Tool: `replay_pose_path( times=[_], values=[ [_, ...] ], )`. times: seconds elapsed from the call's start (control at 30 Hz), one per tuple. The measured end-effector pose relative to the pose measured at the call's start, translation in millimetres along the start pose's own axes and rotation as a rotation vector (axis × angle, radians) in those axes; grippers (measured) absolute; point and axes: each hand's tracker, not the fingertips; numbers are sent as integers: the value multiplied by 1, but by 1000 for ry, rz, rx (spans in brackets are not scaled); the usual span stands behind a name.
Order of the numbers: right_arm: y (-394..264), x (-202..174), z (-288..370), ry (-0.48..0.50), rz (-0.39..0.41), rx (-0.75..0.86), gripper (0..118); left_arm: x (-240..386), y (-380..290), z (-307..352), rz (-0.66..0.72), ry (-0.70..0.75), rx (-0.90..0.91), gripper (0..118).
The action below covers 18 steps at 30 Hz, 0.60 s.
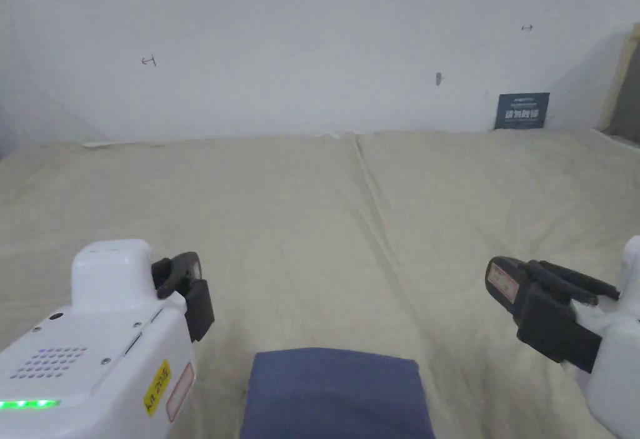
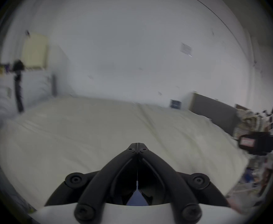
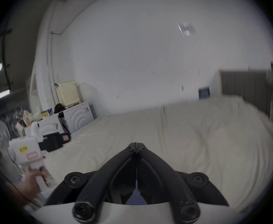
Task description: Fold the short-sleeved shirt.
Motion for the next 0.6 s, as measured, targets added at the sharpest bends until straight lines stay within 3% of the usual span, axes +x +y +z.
replay_pose_path(
  times=[0.07, 0.17, 0.23, 0.3, 0.6],
  values=[
    [-13, -5, 1, -22, 72, 91, 0, -11, -8, 5, -3, 69, 41, 0],
    [-42, -2, -5, -183, 92, 120, 0, -29, -32, 10, 42, 138, 103, 0],
    [-58, 7, -3, -274, 56, 142, 0, -33, -43, 8, 3, 230, 44, 0],
    [-67, 16, -1, -353, 1, 131, 0, -37, -54, 7, 7, 204, 29, 0],
    [-67, 33, 4, -362, -1, 101, 0, -35, -54, 12, -20, 201, 48, 0]
  ],
)
